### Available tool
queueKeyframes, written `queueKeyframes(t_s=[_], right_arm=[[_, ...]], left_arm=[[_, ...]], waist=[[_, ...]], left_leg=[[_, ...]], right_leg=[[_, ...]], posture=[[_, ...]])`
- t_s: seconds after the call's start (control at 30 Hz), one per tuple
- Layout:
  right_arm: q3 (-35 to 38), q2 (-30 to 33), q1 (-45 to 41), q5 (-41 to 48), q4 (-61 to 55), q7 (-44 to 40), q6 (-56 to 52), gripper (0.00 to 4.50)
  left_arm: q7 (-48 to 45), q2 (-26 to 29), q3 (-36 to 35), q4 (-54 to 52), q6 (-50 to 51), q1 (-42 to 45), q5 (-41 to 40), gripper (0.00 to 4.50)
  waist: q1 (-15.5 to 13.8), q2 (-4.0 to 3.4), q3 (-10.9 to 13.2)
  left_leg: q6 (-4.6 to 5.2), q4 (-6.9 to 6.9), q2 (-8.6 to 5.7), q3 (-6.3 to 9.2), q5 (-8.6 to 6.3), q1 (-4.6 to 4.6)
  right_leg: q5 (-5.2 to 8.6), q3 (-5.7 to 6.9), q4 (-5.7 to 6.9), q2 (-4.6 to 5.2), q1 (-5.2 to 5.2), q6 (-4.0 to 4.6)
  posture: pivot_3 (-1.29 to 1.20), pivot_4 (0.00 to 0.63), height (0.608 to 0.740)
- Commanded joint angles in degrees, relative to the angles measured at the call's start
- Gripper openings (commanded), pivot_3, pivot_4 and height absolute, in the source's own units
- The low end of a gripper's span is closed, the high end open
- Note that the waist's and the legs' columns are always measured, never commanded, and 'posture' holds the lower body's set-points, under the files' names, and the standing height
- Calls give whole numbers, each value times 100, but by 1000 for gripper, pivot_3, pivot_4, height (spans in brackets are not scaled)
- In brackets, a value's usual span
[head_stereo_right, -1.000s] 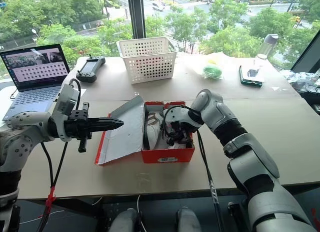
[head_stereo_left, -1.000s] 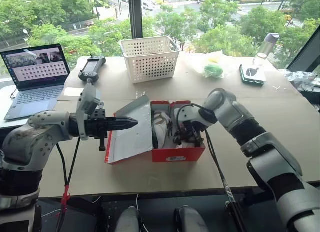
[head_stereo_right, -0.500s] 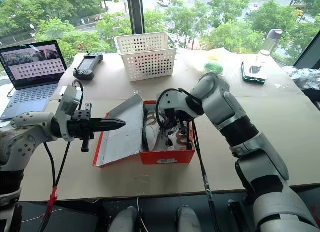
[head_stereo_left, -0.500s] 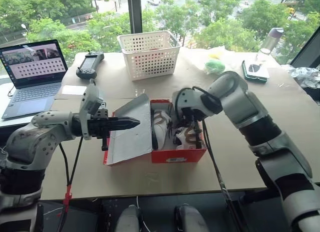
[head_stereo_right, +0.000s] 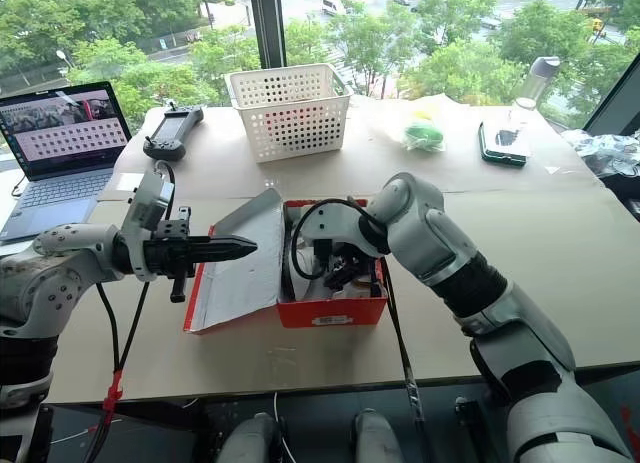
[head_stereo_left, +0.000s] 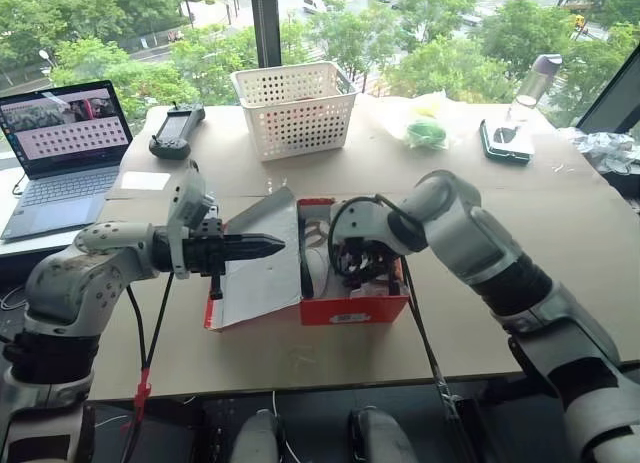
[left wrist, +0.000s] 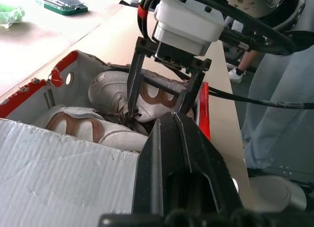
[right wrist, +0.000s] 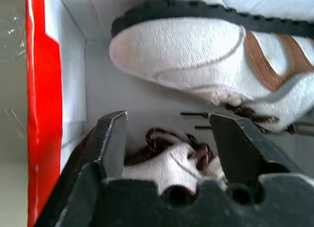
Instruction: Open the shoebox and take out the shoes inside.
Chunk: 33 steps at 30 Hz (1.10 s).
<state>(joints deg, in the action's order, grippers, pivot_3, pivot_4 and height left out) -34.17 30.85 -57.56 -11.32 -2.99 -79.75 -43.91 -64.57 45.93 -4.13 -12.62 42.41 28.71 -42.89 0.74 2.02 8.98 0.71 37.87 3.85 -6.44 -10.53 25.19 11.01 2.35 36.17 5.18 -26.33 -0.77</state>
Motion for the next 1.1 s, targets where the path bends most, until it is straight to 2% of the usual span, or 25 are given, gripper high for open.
queueKeyframes(t_s=[0.03, 0.23, 0.67, 0.77, 1.0, 1.1], right_arm=[[-29, 48, -64, -192, -159, 339, -90, 3179], [-429, 454, -42, -885, 140, 815, 621, 3179], [-643, 811, 164, -1372, 15, 549, 1022, 3179], [-623, 799, 252, -1373, -106, 416, 1007, 2481], [-584, 755, 360, -1441, -175, 332, 1055, 66], [-560, 717, 369, -1459, -169, 338, 1039, 27]], left_arm=[[-18, -6, -80, -67, -84, 92, -13, 0], [-16, -24, -93, -99, -46, 72, -45, 0], [7, -14, -112, -91, -22, 109, -54, 0], [9, -10, -115, -86, -23, 107, -51, 0], [11, -7, -114, -93, -21, 105, -51, 0], [9, -4, -116, -91, -19, 101, -52, 0]], waist=[[-10, 0, 0], [-6, 0, 0], [-24, 0, 0], [-24, 0, 0], [-18, 0, 0], [-24, 0, 0]], left_leg=[[0, 0, -1, 0, 0, 0], [0, 0, -3, -1, 0, 1], [0, 2, -5, -1, 0, 1], [0, 2, -4, 0, 0, 1], [0, 2, -3, 0, 0, 0], [0, 2, -3, 0, 0, -1]], right_leg=[[1, 0, -4, 2, 2, 2], [3, 0, -7, 4, 2, 3], [5, -1, -8, 4, 5, 5], [5, 0, -7, 2, 5, 4], [3, 0, -6, 1, 5, 1], [4, 1, -7, 2, 7, 2]], posture=[[0, 150, 733], [0, 150, 733], [0, 150, 733], [0, 150, 733], [0, 150, 733], [0, 150, 733]])
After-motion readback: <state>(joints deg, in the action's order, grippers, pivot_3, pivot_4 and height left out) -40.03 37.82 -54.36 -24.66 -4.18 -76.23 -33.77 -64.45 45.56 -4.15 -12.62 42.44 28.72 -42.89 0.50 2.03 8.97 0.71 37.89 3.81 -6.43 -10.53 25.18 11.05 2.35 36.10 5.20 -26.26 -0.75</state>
